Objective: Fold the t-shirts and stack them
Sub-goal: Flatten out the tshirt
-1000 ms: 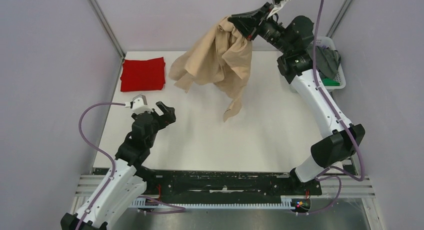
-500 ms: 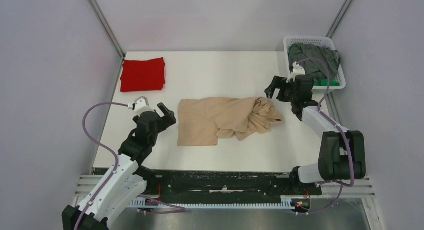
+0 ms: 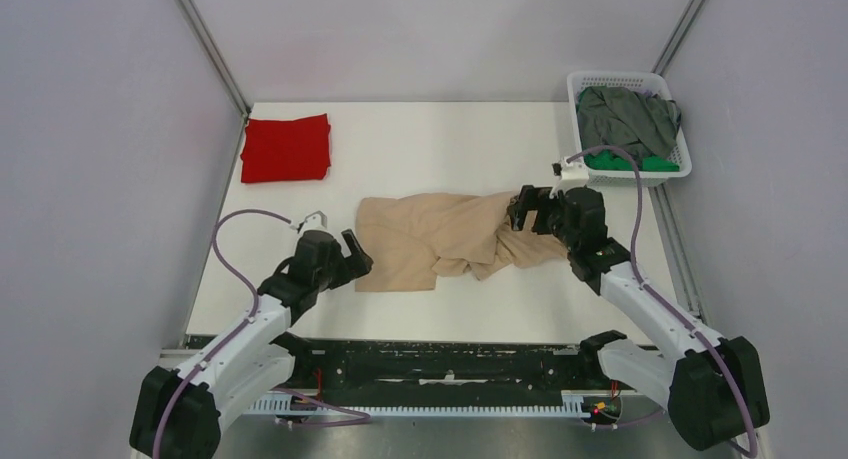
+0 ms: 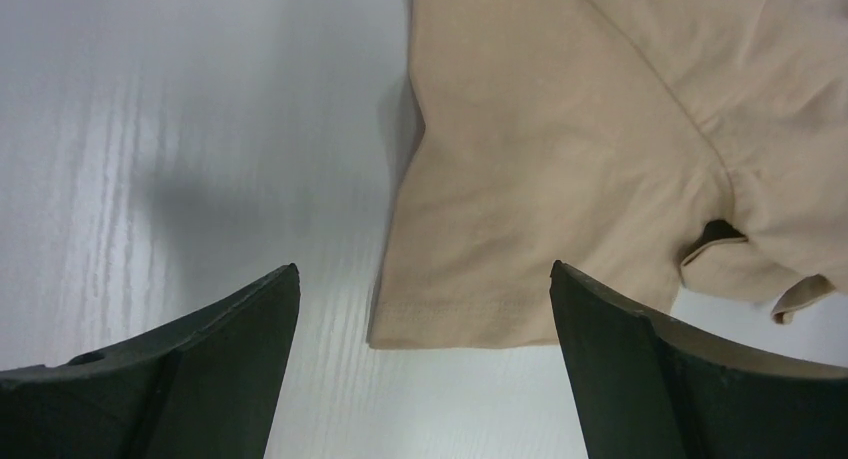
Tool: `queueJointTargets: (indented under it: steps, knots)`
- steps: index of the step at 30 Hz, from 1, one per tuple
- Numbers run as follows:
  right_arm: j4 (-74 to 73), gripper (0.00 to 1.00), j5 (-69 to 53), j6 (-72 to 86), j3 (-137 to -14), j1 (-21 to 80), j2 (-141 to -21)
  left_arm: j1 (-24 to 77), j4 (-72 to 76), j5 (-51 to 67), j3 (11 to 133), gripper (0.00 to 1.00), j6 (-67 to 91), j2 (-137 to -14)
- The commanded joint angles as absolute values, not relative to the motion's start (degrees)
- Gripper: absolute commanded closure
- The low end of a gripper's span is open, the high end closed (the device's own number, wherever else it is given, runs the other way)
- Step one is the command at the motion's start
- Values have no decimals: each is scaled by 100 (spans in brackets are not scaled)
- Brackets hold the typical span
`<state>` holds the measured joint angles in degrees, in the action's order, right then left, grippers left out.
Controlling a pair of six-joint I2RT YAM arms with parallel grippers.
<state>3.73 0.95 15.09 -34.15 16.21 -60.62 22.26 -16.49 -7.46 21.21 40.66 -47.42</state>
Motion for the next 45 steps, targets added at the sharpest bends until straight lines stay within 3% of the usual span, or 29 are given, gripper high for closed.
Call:
queueJointTargets:
  steps: [1, 6, 20, 27, 30, 37, 45]
  knots:
    - [77, 2, 141, 1789, -2779, 1823, -5730, 2235, -1244, -153, 1844, 0, 4281, -4927]
    - [-295, 2, 18, 1713, -2369, 1891, -5246, 2312, -987, -66, 1802, 4, 4328, -5335]
    - [-1156, 2, 648, 1902, -2419, 1951, -4981, 3927, -712, -1332, 2259, 34, 4689, -6709]
    - [-1394, 2, 909, 2240, -2469, 1951, -4950, 4113, -692, -1716, 2863, 71, 4712, -7800]
    - [-1236, 3, 1057, 2742, -2262, 1950, -4870, 4113, -643, -1832, 3011, 98, 4667, -7923]
    - [-967, 4, 1890, 3143, -2145, 1952, -4845, 4113, -532, -2322, 2726, 98, 4421, -6673]
    - [-1410, 2, 2668, 2143, -2730, 1938, -5305, 4113, -1214, -3105, 2848, 98, 4085, -5161]
